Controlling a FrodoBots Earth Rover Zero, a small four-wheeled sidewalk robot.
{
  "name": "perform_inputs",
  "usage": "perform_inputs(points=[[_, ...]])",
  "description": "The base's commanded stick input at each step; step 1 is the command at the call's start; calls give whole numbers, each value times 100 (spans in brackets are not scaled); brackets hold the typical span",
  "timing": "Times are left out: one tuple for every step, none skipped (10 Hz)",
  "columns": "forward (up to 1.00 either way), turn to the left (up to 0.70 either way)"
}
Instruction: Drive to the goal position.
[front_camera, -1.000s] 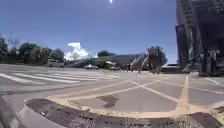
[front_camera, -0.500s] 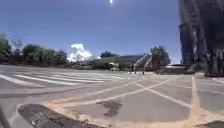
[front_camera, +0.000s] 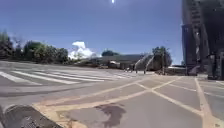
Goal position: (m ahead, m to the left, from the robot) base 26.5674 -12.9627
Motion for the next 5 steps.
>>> perform_inputs(points=[[45, 0], [45, 0], [45, 0], [45, 0], [45, 0]])
